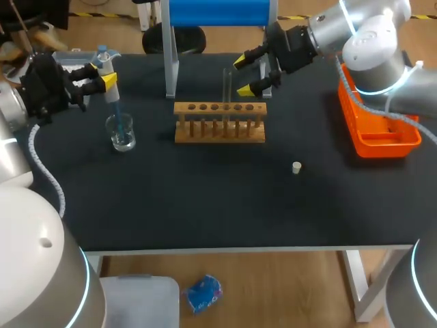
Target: Invert the test tube, pick up the pipette, mount the tip to pipette, aspirate from beaker and dispense into the tube, eject the tip, return the pipette, and cap with the stopper.
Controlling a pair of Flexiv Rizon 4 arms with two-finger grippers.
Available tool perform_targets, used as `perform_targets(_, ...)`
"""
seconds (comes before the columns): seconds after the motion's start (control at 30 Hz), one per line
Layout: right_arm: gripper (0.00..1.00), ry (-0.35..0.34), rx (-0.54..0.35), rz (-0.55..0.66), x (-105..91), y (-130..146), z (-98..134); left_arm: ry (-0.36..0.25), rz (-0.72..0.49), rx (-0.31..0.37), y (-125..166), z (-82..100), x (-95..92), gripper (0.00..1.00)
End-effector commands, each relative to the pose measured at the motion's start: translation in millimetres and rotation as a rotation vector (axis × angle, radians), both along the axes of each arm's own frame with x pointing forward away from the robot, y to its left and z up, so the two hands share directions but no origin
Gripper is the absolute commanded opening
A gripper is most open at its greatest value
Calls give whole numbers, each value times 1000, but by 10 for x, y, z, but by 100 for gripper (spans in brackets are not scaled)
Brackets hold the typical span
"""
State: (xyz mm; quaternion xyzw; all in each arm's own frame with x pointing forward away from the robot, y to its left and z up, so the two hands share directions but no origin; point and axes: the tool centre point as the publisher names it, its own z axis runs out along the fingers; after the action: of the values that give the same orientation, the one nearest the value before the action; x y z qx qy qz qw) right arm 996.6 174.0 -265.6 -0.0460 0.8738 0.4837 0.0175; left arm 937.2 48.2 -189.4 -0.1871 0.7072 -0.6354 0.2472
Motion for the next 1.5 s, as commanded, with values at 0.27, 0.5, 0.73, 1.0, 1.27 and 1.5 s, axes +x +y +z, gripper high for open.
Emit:
perform_targets(0.27, 100, 0, -1, 1, 0, -5, 5, -5, 5, 4, -45, 176, -70, 0)
perform_targets(0.5, 100, 0, -1, 1, 0, -5, 5, 2, 1, 1, -57, 155, -75, 0)
perform_targets(0.73, 100, 0, -1, 1, 0, -5, 5, 3, -2, -8, -54, 178, -81, 0)
perform_targets(1.0, 100, 0, -1, 1, 0, -5, 5, 0, 3, 1, -42, 285, -76, 0)
perform_targets(1.27, 100, 0, -1, 1, 0, -5, 5, 24, -3, 22, -35, 696, -78, 0)
perform_targets(1.5, 100, 0, -1, 1, 0, -5, 5, 10, -9, 90, -44, 1209, -119, 0)
